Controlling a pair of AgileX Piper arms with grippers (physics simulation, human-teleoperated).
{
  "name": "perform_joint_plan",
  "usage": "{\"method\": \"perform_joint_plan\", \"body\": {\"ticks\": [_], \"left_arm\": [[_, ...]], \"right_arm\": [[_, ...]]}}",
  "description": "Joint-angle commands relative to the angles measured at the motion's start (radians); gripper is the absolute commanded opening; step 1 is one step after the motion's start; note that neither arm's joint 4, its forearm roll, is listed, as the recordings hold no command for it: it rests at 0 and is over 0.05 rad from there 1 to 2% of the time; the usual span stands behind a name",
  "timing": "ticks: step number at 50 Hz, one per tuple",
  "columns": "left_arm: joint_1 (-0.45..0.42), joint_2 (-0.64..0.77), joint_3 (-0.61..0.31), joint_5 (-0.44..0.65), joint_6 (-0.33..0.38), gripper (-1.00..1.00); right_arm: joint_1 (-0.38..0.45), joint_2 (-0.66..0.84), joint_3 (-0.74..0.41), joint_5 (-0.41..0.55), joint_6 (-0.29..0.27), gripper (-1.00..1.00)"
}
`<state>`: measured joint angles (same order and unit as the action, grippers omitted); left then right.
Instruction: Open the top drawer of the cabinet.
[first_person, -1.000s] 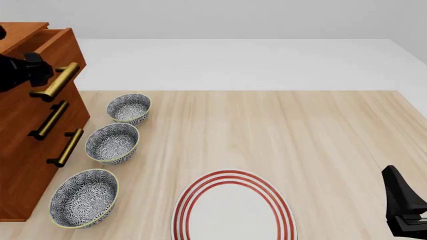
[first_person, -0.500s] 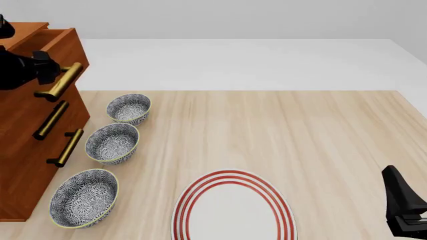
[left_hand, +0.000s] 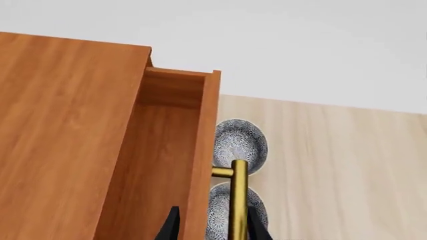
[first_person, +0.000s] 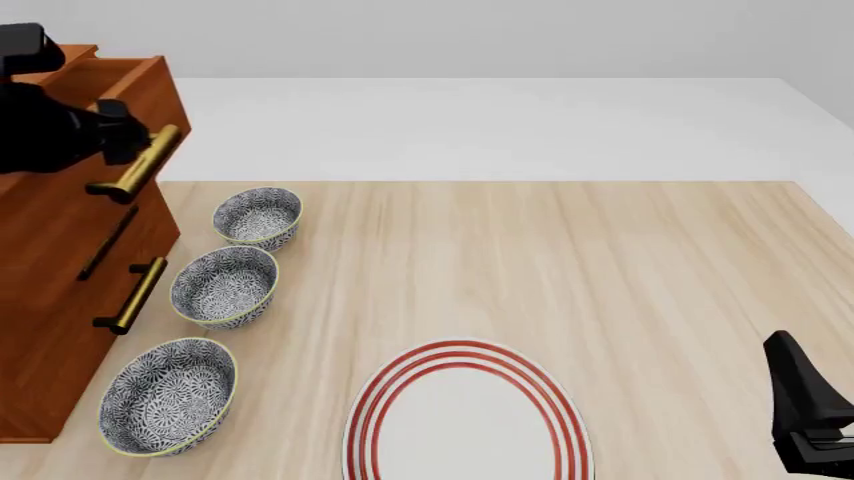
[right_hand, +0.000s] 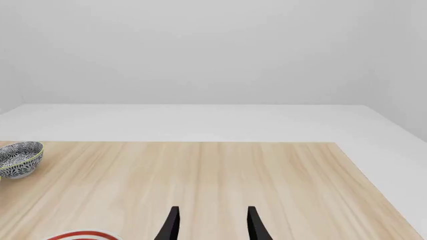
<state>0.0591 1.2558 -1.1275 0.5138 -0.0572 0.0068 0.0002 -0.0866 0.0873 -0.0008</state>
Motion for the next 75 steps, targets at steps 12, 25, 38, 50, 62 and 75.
{"method": "perform_joint_plan", "body": {"ticks": [12,25,38,50,62,75], "left_arm": [[-0.056,0.033,0.016,0.008,-0.008,1.0],[-0.071,0.038,0.017,0.003,-0.012,1.0],[-0.091,0.056,0.006,-0.001,-0.017,1.0],[-0.11,0.081,-0.011,-0.004,-0.01,1.0],[-0.118,0.094,-0.018,0.0,-0.004,1.0],[-0.13,0.088,-0.016,0.006,-0.007,1.0]], "right_arm": [[0.0,0.0,0.0,0.0,0.0,1.0],[0.0,0.0,0.0,0.0,0.0,1.0],[0.0,0.0,0.0,0.0,0.0,1.0],[0.0,0.0,0.0,0.0,0.0,1.0],[0.0,0.0,0.0,0.0,0.0,1.0],[0.0,0.0,0.0,0.0,0.0,1.0]]}}
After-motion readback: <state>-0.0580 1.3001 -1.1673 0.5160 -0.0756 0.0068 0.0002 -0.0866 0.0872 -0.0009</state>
